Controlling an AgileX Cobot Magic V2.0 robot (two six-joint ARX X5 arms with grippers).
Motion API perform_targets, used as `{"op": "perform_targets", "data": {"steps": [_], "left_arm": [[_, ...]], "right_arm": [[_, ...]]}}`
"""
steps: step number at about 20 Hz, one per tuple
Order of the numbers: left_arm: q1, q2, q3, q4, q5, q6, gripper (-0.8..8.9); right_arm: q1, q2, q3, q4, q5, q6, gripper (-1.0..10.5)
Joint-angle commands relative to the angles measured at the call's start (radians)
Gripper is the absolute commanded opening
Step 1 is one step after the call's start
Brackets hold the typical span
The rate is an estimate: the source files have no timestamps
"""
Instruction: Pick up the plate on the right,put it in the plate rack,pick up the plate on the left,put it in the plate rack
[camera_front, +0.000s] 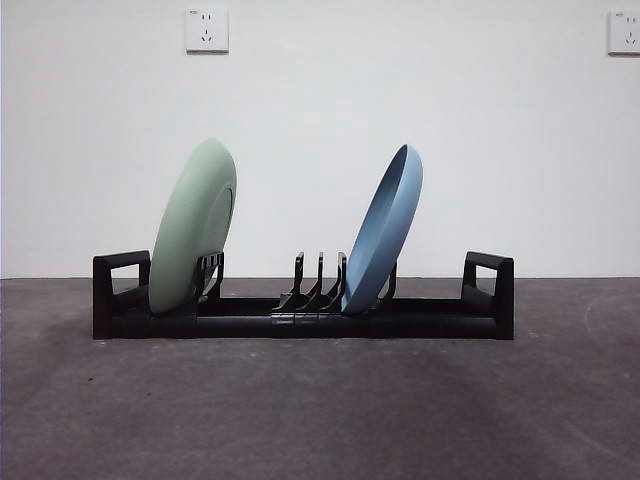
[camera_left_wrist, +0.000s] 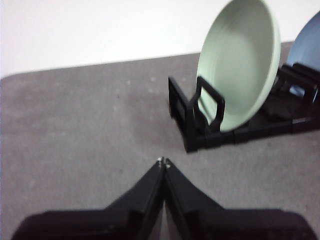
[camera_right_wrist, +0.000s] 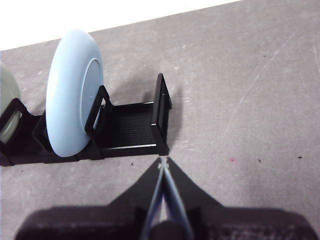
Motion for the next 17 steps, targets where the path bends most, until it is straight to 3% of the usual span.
{"op": "perform_targets", "data": {"steps": [1,17], "left_arm": [[0.003,-0.002,-0.024,0.009,-0.002,-0.044,-0.03],[0.003,-0.001,-0.024,0.010,-0.003,-0.071,-0.03]], "right_arm": [[0.000,-0.001,-0.005,0.004,0.000,0.010,0.0],[0.000,-0.001,-0.005,0.004,0.000,0.010,0.0]]}}
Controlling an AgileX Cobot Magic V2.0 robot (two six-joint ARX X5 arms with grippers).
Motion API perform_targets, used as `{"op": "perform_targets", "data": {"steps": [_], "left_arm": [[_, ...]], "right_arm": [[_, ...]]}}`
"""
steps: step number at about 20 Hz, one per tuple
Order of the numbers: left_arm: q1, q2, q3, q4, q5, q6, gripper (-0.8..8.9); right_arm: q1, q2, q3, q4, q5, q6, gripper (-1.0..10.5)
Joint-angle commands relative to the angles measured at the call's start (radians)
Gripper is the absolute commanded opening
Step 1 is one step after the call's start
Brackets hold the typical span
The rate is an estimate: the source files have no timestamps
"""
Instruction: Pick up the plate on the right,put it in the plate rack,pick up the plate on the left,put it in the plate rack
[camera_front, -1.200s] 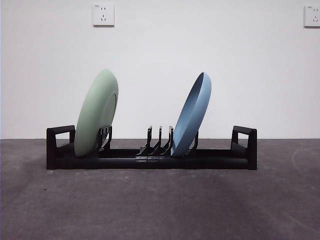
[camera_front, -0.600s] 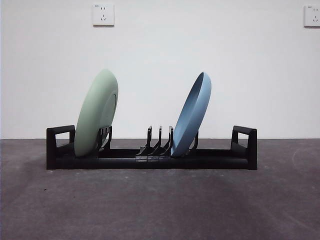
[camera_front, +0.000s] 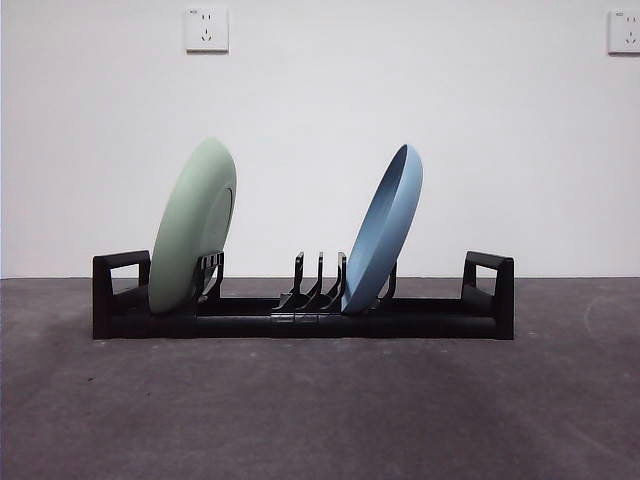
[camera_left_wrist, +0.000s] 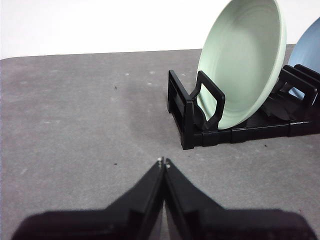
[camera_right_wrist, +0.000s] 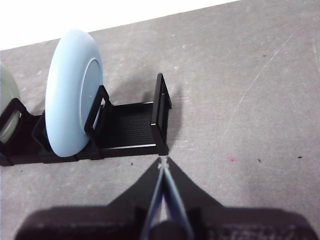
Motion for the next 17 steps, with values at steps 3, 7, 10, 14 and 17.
{"op": "perform_targets", "data": {"steps": [3,7,10,14,17], "left_arm": [[0.003,-0.001,-0.014,0.004,-0.002,-0.005,-0.03],[0.003,-0.001,-0.014,0.004,-0.002,-0.005,-0.03],[0.003,-0.001,-0.014,0.004,-0.002,-0.005,-0.03],[0.003,-0.001,-0.014,0.004,-0.002,-0.005,-0.03],[0.003,-0.001,-0.014,0.004,-0.002,-0.005,-0.03]], "right_arm": [[-0.001,-0.014,-0.005,-0.010,0.037,-0.066,0.0],[-0.041,-0.155,-0.072,0.050,0.066,-0.189,0.0],[-0.114,-0.307,-0.208,0.138,-0.017,-0.208,0.0],[-0.183,-0.465,-0.412,0.251,-0.035,-0.208,0.0],[-0.184,-0.514,-0.482,0.274,-0.035,-0.199,0.0]]}}
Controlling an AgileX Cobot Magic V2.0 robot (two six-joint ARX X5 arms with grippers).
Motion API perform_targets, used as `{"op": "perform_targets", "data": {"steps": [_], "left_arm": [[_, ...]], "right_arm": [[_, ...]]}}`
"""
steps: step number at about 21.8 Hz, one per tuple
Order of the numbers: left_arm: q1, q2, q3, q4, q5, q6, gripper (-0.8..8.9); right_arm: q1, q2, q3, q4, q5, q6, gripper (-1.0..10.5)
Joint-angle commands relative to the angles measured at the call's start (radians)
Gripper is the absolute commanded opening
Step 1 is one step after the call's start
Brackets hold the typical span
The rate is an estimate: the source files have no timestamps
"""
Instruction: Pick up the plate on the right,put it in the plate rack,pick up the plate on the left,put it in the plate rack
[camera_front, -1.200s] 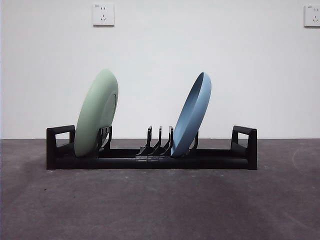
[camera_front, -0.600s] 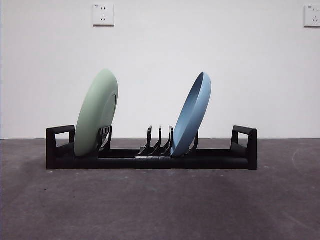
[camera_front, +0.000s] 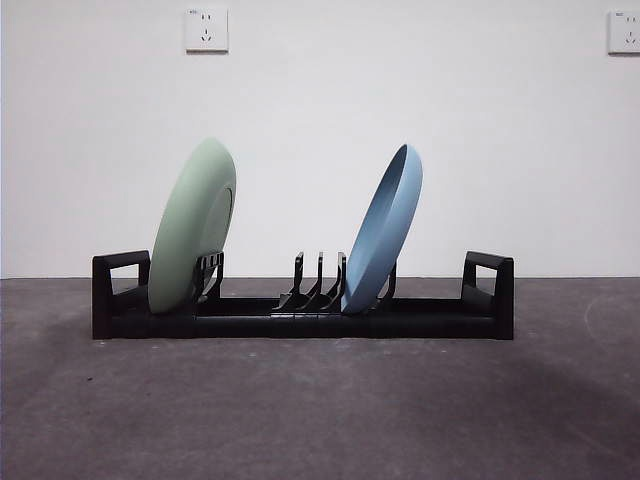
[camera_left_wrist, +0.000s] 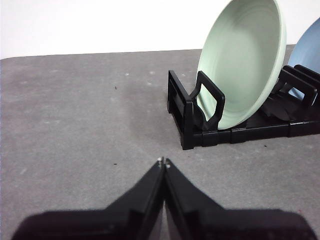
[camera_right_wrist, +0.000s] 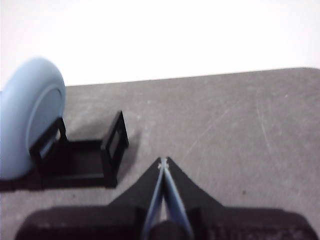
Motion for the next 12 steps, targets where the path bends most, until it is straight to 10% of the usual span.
{"op": "perform_targets", "data": {"steps": [1,12], "left_arm": [[0.003,-0.001,-0.014,0.004,-0.002,-0.005,-0.03],[0.003,-0.001,-0.014,0.004,-0.002,-0.005,-0.03]], "right_arm": [[0.000,-0.039,-0.058,0.015,-0.002,0.008,0.0],[0.002,-0.074,-0.103,-0.038,-0.043,0.035,0.0]]}}
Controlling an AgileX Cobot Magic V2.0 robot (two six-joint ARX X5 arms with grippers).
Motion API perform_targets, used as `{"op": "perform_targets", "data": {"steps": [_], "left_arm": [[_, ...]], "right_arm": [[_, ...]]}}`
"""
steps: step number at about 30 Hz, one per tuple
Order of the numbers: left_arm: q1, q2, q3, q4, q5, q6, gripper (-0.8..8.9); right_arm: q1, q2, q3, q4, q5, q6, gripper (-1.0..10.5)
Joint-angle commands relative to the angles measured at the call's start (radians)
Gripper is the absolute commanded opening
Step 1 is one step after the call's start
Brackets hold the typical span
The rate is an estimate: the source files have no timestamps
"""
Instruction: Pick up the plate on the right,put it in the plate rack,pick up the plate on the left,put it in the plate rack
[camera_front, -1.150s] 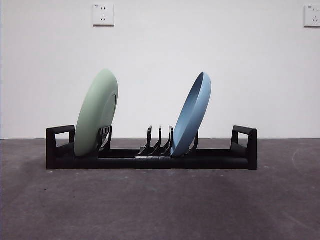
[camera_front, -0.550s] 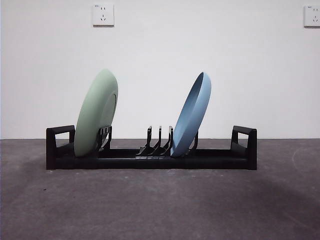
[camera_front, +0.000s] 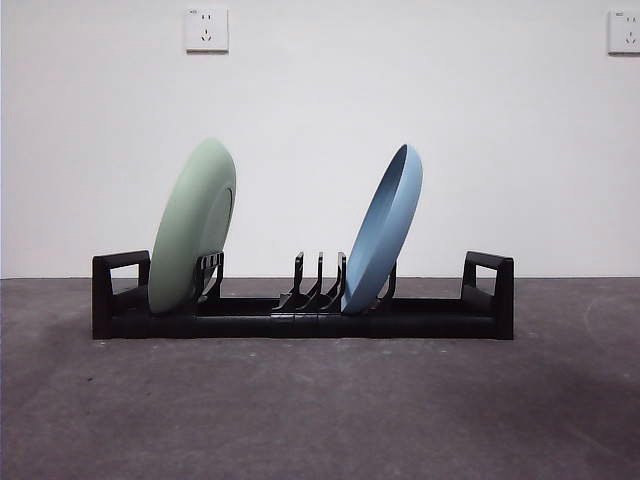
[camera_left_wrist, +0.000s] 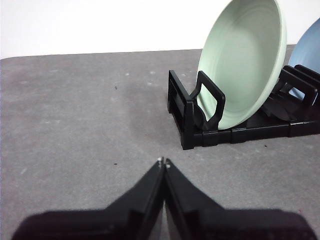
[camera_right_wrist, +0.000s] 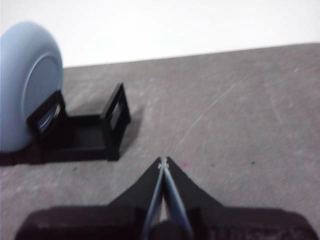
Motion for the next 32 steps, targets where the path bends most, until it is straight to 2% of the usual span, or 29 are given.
{"op": "perform_targets", "data": {"steps": [1,6,11,32], "left_arm": [[0.003,-0.001,-0.014,0.004,-0.002,-0.005,-0.03],[0.003,-0.001,-0.014,0.004,-0.002,-0.005,-0.03],[0.003,-0.001,-0.014,0.004,-0.002,-0.005,-0.03],[0.003,-0.001,-0.014,0.004,-0.002,-0.005,-0.03]], "right_arm": [[0.002,-0.003,-0.012,-0.022,-0.030,0.007,0.0],[0.002,0.005,-0.011,-0.028,-0.102,0.014,0.0],[0.002,0.015,-0.011,-0.028,-0.064,0.013,0.0],[0.002,0.016,-0.011,-0.028,-0.071,0.013,0.0]]}}
